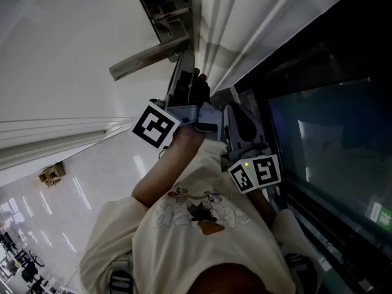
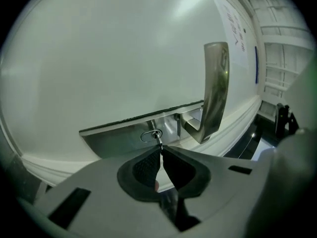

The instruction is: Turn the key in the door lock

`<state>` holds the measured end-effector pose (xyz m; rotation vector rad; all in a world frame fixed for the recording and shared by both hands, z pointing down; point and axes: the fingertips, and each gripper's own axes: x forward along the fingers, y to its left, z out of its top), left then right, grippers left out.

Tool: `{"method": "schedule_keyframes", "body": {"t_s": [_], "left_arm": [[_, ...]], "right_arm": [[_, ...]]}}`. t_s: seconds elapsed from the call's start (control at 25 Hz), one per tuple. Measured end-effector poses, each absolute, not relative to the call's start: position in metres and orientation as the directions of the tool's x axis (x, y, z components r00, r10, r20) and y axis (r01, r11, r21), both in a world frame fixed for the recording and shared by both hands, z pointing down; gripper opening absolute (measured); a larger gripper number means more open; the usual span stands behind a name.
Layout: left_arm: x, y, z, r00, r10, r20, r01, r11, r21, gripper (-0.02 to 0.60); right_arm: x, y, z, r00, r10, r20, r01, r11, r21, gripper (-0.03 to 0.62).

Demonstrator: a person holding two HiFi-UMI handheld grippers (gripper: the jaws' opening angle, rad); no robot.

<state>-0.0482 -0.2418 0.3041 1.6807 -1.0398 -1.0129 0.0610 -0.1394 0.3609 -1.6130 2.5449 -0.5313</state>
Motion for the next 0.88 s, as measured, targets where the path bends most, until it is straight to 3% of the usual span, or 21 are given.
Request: {"method": "schedule_keyframes", "body": {"t_s": [0.44, 0.88], "left_arm": [[-0.049, -0.243, 0.313, 0.33, -0.89, -0.316, 0.267, -0.233, 0.935, 0.015], [-0.048, -0.244, 0.315, 0.226, -0.781, -0.582, 0.712, -0.276, 0.646, 0.015]], "right_arm": [[0.055, -0.137, 0.36, -0.432, -0.894, 0.116, -0.868, 0.377, -0.324, 0.009], [0.049, -0.134, 0.359, -0.426, -0.897, 0.117, -0.873, 0.374, -0.314, 0.009]]}}
